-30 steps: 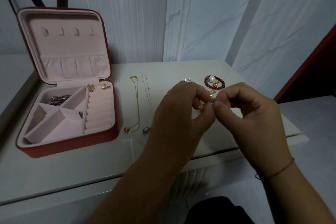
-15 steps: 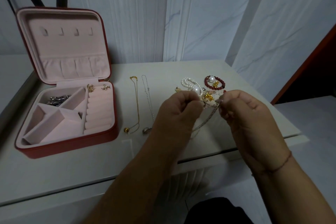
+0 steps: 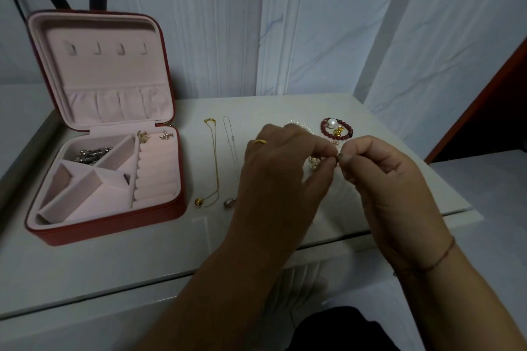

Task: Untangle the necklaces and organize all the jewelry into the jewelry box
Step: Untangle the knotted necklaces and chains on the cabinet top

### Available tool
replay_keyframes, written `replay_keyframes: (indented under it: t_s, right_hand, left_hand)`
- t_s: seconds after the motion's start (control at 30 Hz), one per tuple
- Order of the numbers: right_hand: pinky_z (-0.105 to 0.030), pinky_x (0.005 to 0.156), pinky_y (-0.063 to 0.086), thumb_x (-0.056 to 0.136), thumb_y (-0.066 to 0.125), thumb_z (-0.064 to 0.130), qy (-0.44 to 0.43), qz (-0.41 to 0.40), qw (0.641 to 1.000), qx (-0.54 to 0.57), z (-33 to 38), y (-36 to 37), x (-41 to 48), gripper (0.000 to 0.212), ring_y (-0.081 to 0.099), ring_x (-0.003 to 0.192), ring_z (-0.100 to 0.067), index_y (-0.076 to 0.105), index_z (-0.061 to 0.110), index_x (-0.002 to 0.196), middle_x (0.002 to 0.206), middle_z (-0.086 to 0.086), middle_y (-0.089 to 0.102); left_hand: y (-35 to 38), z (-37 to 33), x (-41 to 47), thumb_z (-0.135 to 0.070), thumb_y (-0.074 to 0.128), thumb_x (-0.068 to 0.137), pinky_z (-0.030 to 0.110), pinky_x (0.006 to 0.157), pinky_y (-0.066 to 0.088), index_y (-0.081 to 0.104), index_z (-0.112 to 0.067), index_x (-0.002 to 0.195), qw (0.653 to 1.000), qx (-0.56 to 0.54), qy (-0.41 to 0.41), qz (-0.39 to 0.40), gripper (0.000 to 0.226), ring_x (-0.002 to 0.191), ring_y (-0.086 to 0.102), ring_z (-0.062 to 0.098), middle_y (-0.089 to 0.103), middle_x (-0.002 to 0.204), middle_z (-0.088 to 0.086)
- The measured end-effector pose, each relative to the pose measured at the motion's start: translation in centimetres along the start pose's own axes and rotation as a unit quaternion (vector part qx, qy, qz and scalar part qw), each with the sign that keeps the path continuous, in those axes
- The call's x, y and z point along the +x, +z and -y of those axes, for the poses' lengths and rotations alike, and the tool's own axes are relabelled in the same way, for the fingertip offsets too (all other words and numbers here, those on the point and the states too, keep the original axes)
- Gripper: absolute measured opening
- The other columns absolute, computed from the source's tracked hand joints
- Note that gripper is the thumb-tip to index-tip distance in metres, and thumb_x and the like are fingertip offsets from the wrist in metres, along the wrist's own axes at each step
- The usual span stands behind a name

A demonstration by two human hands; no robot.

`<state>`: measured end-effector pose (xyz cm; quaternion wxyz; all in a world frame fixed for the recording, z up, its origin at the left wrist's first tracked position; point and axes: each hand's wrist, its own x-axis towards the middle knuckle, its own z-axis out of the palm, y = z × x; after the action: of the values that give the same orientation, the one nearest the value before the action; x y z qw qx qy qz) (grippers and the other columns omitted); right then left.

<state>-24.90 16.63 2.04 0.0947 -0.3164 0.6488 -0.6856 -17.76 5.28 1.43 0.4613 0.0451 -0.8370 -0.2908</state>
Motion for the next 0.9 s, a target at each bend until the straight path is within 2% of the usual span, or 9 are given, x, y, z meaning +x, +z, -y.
replay_keyframes:
  t_s: [0.17, 0.27, 0.37, 0.47, 0.57, 0.7, 0.77, 0.9]
  right_hand:
    - [-0.016, 0.067, 0.047, 0.063, 0.058, 0.036, 0.018, 0.019, 0.999, 0.023, 0.02, -0.05, -0.07, 0.016, 0.052, 0.070, -0.004, 0.064, 0.022, 0.066, 0.067, 0.007, 0.056]
    - [-0.024, 0.069, 0.043, 0.063, 0.059, 0.035, 0.034, 0.010, 0.999, 0.032, 0.08, -0.03, 0.04, 0.012, 0.047, 0.070, -0.010, 0.062, 0.023, 0.061, 0.066, 0.004, 0.051]
    - [-0.031, 0.070, 0.036, 0.066, 0.061, 0.021, 0.071, -0.029, 0.993, 0.092, 0.06, -0.04, 0.28, 0.011, 0.040, 0.065, -0.012, 0.062, 0.022, 0.056, 0.061, 0.002, 0.045]
    - [-0.031, 0.071, 0.037, 0.070, 0.055, 0.015, 0.091, -0.042, 0.988, 0.117, 0.10, -0.02, 0.36, 0.019, 0.042, 0.062, -0.008, 0.063, 0.021, 0.054, 0.060, 0.004, 0.047]
    - [-0.029, 0.070, 0.038, 0.070, 0.054, 0.014, 0.099, -0.042, 0.984, 0.141, 0.06, -0.11, 0.47, 0.021, 0.045, 0.059, -0.004, 0.063, 0.022, 0.053, 0.061, 0.006, 0.050]
    - [-0.027, 0.071, 0.039, 0.071, 0.054, 0.014, 0.104, -0.023, 0.983, 0.149, 0.01, -0.26, 0.52, 0.021, 0.047, 0.059, -0.003, 0.063, 0.022, 0.054, 0.062, 0.007, 0.052]
    - [-0.028, 0.073, 0.040, 0.071, 0.053, 0.014, 0.105, -0.012, 0.983, 0.147, 0.02, -0.25, 0.47, 0.019, 0.047, 0.061, -0.004, 0.061, 0.022, 0.055, 0.063, 0.006, 0.051]
    - [-0.027, 0.073, 0.039, 0.071, 0.053, 0.013, 0.103, -0.008, 0.983, 0.150, 0.06, -0.19, 0.47, 0.019, 0.047, 0.060, -0.004, 0.061, 0.022, 0.056, 0.063, 0.006, 0.051]
  left_hand:
    - [0.56, -0.13, -0.05, -0.029, 0.052, 0.078, 0.014, 0.074, 0.033, 0.058, -0.018, 0.083, 0.999, -0.028, -0.030, 0.018, 0.014, 0.082, 0.041, 0.005, 0.048, 0.082, -0.011]
    - [0.64, -0.17, -0.22, -0.030, 0.049, 0.077, 0.011, 0.073, 0.031, 0.048, -0.024, 0.082, 0.998, -0.038, -0.042, 0.032, 0.008, 0.081, 0.037, 0.005, 0.044, 0.082, -0.011]
    - [0.65, 0.05, -0.37, -0.032, 0.045, 0.077, 0.013, 0.072, 0.034, 0.044, -0.026, 0.081, 0.996, -0.049, -0.070, 0.036, 0.008, 0.078, 0.038, 0.006, 0.042, 0.079, -0.014]
    - [0.49, 0.06, -0.49, -0.034, 0.043, 0.080, 0.012, 0.072, 0.037, 0.045, -0.026, 0.083, 0.992, -0.078, -0.091, 0.040, 0.010, 0.080, 0.044, 0.004, 0.047, 0.081, -0.014]
    - [0.19, -0.02, -0.46, -0.029, 0.048, 0.086, 0.006, 0.074, 0.038, 0.052, -0.024, 0.093, 0.980, -0.137, -0.134, 0.054, 0.010, 0.084, 0.051, 0.002, 0.053, 0.086, -0.015]
    - [0.09, 0.23, -0.47, -0.035, 0.056, 0.084, 0.003, 0.078, 0.039, 0.061, -0.030, 0.108, 0.972, -0.156, -0.140, 0.105, 0.025, 0.091, 0.055, -0.007, 0.061, 0.089, -0.022]
    - [0.13, 0.30, -0.54, -0.038, 0.061, 0.080, 0.003, 0.077, 0.038, 0.065, -0.031, 0.107, 0.971, -0.156, -0.139, 0.115, 0.028, 0.090, 0.055, -0.007, 0.064, 0.090, -0.020]
    - [0.01, 0.32, -0.46, -0.026, 0.068, 0.081, 0.001, 0.072, 0.037, 0.065, -0.036, 0.090, 0.977, -0.147, -0.127, 0.093, 0.013, 0.082, 0.057, -0.008, 0.060, 0.077, -0.026]
